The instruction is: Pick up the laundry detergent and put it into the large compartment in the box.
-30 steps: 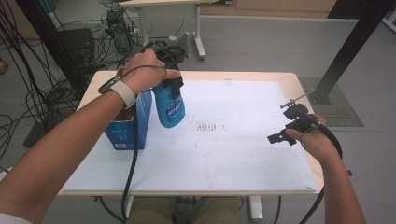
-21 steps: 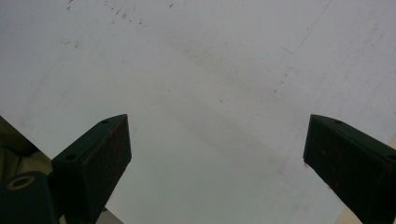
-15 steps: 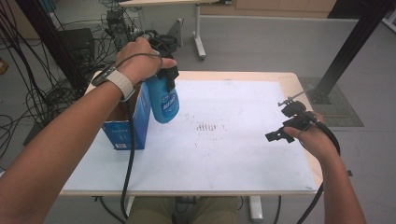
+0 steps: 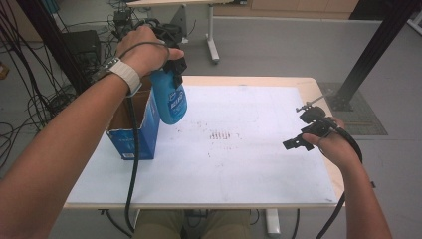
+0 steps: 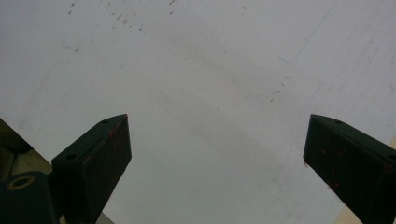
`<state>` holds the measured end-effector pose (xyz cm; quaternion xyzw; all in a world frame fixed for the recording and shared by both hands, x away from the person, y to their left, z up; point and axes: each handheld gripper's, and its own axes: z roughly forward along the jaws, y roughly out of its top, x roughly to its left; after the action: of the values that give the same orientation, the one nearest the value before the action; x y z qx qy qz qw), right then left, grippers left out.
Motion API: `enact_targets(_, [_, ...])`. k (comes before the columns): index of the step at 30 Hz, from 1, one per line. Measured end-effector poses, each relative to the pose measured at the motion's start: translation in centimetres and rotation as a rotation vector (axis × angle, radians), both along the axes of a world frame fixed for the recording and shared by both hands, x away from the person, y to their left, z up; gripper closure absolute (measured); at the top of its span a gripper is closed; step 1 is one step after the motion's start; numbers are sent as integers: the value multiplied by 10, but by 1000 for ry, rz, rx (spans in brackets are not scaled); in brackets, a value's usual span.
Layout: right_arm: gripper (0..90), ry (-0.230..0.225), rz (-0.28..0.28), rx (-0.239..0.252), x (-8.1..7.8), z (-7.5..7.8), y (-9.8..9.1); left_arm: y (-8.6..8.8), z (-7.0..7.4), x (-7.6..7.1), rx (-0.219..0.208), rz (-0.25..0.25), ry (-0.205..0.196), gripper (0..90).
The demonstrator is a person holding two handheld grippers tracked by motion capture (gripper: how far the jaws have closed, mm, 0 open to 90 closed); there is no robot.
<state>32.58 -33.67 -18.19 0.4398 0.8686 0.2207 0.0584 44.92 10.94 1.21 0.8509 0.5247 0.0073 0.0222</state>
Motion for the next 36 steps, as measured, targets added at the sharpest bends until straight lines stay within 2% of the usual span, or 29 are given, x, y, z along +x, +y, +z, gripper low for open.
enact_targets(14, [77, -11, 13, -1, 1, 3, 1, 13, 22, -3, -13, 74, -6, 383])
enact_targets(21, [77, -12, 17, 2, 2, 2, 0, 22, 29, -3, -27, 112, 0, 384])
enact_targets(25, [77, -15, 22, 5, 3, 3, 1, 29, 34, -5, -36, 151, -10, 384])
enact_targets(29, [77, -17, 27, 8, 4, 2, 0, 34, 38, -5, -33, 169, -4, 383])
enact_targets(36, [78, -16, 33, 11, 7, 1, 1, 45, 42, -8, -42, 217, -16, 383])
